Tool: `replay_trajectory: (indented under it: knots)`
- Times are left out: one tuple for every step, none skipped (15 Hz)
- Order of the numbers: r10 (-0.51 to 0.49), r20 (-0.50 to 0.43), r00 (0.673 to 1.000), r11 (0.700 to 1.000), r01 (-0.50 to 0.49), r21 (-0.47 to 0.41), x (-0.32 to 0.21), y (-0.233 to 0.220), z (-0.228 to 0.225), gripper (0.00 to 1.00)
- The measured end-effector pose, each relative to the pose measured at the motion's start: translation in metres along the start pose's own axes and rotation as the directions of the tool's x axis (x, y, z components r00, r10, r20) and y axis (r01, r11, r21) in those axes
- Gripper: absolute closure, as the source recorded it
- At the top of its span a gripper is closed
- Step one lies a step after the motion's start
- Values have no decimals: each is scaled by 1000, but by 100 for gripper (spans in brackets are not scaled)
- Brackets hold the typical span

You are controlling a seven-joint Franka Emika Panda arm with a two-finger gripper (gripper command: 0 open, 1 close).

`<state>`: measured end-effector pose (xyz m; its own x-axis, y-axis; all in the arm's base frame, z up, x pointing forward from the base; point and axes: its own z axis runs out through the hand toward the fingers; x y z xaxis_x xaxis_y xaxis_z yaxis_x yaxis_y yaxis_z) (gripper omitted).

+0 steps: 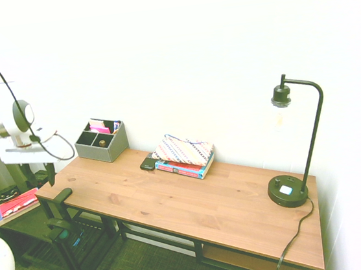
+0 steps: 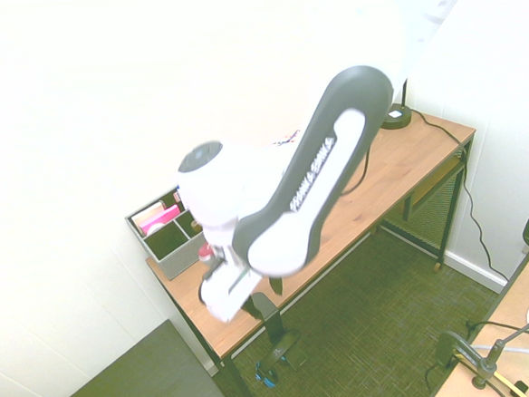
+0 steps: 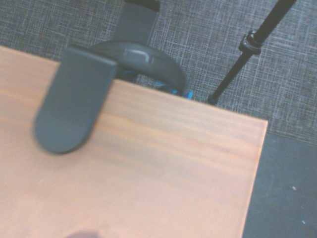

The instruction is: Hang the headphone

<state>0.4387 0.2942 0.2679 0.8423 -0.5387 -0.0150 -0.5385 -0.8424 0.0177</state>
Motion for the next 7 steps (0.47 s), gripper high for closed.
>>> replay_trajectory:
  knots:
    - [3, 2, 1000, 1000, -4, 21, 20, 16, -27, 0]
    - [10, -1, 1000, 999, -10, 35, 38, 34, -53, 0]
    - [19, -3, 1000, 999, -19, 43, 55, 57, -74, 0]
    - [33, -5, 999, 998, -33, 47, 70, 83, -92, 0]
    - [55, -8, 998, 997, -55, 46, 85, 113, -106, 0]
    - [81, -10, 997, 996, -80, 45, 97, 145, -116, 0]
    - [109, -14, 994, 993, -109, 47, 105, 176, -125, 0]
